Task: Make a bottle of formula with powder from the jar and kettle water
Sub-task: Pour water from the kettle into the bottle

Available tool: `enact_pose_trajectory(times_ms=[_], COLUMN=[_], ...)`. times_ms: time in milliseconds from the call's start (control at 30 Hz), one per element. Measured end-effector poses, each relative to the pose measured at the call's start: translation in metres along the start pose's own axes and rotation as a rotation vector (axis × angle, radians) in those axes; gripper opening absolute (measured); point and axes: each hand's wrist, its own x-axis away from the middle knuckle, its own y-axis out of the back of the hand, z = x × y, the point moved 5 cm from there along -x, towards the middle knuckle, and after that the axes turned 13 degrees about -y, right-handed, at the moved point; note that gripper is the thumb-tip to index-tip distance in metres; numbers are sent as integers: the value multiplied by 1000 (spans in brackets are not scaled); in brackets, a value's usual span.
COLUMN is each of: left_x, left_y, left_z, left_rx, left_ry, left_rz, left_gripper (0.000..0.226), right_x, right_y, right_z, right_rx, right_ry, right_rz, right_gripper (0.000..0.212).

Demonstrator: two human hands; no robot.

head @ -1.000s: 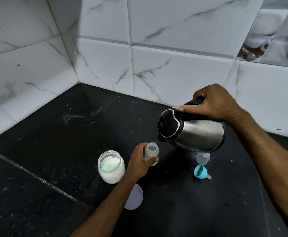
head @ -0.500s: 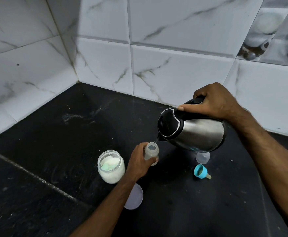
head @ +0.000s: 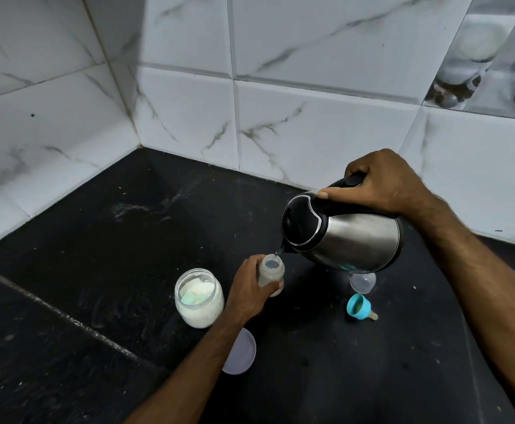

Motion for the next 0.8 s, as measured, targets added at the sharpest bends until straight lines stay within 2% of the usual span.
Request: enact_pose_trajectory(times_ms=[167, 300, 433, 800], left_x=[0, 0, 0, -1], left_y=[0, 0, -1, -1], left_z=[-1, -1, 3, 6], left_rx=[-1, -8, -21, -27], left_ry=[6, 3, 11, 13], left_rz=[-2, 4, 12, 10], left_gripper=[53, 53, 57, 58], right_x=[0, 1, 1, 0], right_y=[1, -1, -3, -4], right_z=[-2, -3, -3, 0], right_rx=[-6, 0, -2, 13], right_ry=[-8, 1, -4, -3], right_rz=[-3, -4, 4, 4], right_gripper=[74, 84, 73, 70])
